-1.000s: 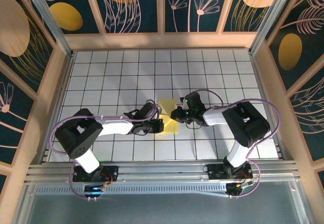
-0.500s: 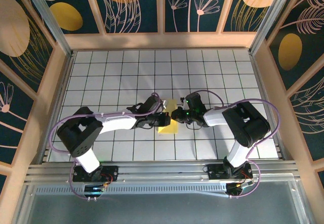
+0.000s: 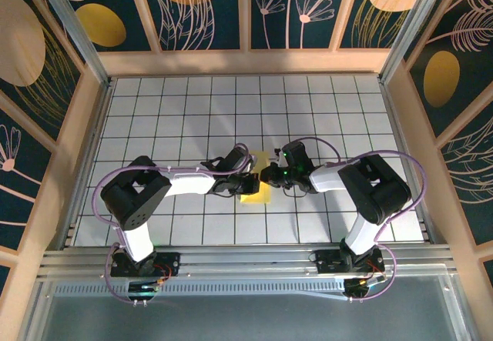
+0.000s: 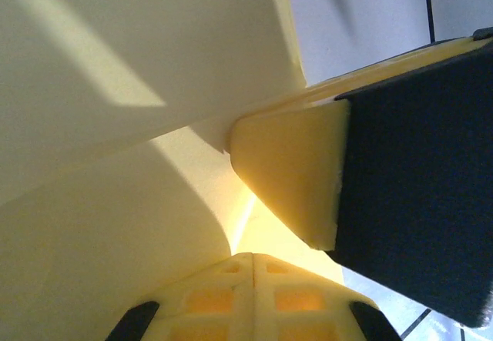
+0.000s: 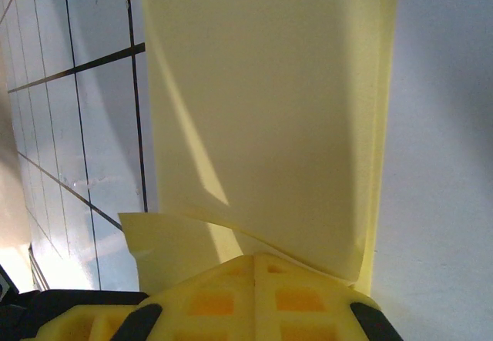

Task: Fold a paper plane with a square sheet of paper (fold left side to right side)
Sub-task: Fold the triangle a second time at the center of the table.

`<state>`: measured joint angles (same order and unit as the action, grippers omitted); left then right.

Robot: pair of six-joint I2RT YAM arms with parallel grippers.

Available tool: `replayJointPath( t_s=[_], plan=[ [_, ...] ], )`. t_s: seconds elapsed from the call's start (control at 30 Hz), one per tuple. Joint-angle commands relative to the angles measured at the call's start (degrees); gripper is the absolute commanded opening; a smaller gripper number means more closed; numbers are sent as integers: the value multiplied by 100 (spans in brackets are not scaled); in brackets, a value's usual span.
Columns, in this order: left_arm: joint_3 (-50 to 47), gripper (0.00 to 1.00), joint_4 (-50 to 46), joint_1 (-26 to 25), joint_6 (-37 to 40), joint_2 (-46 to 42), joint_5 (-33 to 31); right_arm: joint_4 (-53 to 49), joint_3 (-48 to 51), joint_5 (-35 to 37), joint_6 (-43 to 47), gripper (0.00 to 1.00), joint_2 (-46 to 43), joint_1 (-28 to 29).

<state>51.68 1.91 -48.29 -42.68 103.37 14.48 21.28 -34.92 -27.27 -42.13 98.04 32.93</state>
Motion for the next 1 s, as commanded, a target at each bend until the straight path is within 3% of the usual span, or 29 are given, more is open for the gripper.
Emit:
replayJointPath(
  t_s=[0.0,0.37,0.97],
  plan=[
    [106,0,-52,40,67,76,-77,-361,158,46,79,0,170,12],
    [17,0,27,48,0,210,-85,-634,67,164,166,0,256,22],
    [-873,0,319,55,-100,-266,222,-1143,-59,433,360,0,363,-49]
  ],
)
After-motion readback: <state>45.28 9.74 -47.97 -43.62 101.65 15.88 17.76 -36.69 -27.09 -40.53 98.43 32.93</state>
